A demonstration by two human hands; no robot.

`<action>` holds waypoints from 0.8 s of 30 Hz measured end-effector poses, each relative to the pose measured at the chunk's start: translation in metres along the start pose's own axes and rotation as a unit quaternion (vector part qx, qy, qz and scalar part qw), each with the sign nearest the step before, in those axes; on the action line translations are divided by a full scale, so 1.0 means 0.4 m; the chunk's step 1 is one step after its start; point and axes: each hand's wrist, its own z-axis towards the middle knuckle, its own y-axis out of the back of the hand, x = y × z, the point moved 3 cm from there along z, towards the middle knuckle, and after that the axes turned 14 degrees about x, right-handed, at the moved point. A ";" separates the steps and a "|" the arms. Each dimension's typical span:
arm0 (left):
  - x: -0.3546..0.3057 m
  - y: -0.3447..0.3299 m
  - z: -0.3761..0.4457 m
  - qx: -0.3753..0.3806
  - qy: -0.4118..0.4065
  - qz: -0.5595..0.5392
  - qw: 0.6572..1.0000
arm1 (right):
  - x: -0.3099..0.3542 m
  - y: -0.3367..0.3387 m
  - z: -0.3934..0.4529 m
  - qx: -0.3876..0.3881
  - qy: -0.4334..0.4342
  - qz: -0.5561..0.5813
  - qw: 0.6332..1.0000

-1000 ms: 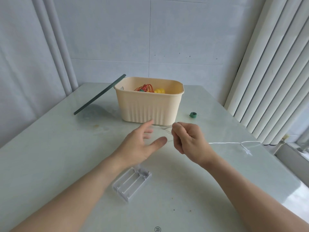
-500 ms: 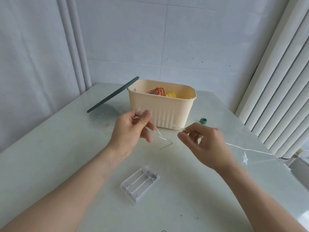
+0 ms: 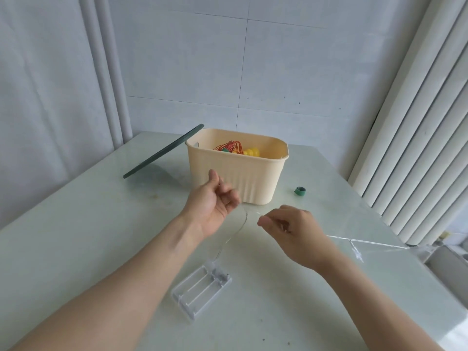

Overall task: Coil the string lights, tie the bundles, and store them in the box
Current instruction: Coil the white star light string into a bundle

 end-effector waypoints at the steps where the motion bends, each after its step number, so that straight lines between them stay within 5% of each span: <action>1: 0.007 0.005 0.000 -0.006 0.005 -0.006 1.000 | 0.001 0.002 -0.002 0.005 0.002 -0.001 1.000; 17: -0.004 -0.053 -0.033 0.079 0.011 -0.061 0.995 | -0.092 0.107 -0.018 -0.019 -0.113 -0.025 0.993; 24: -0.020 -0.138 -0.116 0.114 0.023 0.018 0.993 | -0.114 0.133 -0.093 0.004 -0.205 -0.097 0.974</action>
